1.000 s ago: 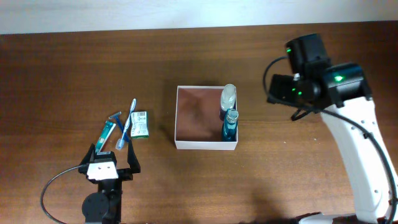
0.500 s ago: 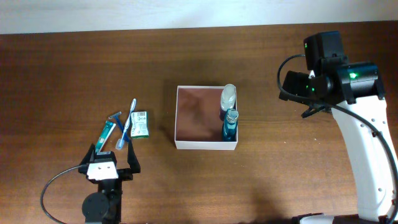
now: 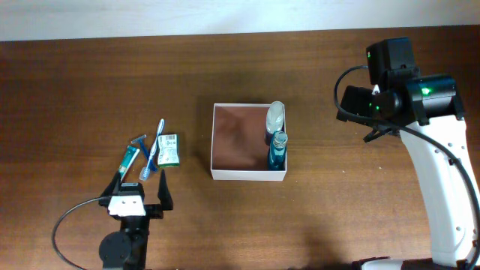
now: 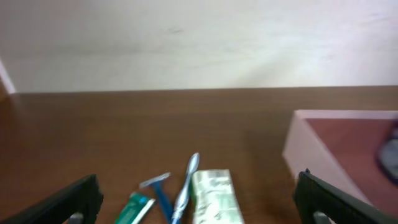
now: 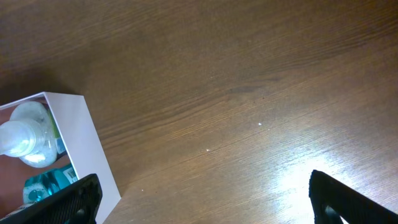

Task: Pack container

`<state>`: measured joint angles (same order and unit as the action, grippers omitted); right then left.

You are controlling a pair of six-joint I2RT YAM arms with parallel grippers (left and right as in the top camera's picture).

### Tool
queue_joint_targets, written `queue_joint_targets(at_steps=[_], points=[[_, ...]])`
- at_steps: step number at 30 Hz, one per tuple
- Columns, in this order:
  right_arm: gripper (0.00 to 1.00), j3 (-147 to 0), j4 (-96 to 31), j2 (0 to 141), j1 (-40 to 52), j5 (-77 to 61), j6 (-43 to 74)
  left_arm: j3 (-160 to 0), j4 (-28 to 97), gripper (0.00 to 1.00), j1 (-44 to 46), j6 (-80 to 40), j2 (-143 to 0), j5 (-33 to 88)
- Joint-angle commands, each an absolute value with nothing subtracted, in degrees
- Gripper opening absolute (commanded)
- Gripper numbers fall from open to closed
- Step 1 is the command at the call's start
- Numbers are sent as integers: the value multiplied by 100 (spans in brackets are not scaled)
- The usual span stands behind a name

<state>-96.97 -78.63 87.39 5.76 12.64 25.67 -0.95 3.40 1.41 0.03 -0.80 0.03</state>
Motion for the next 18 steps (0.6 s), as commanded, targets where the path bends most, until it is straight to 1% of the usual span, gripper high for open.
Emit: queue_joint_targets(at_steps=[1,4,6,8,11,15,18], points=[[98,-9815,-7865,8748,550,1313,2571,-78,47,99,106,71,-43,899],[98,-9815,-7865,8748,550,1315,2571,-237,5,99,106,67,-45,1291],[98,-9815,-7865,8748,550,1315,2571,-493,456,99,104,67,-75,1267],[98,-9815,-7865,8748,550,1315,2571,-904,1179,99,106,69,-228,1236],[98,-9815,-7865,8748,550,1315,2571,-1538,1911,99,106,71,-742,1094],[98,-9815,-7865,8748,550,1315,2571,-2641,2447,99,106,71,-2139,1090],[98,-9815,-7865,8748,550,1315,2571,-3741,3229,99,106,78,-3555,1052]])
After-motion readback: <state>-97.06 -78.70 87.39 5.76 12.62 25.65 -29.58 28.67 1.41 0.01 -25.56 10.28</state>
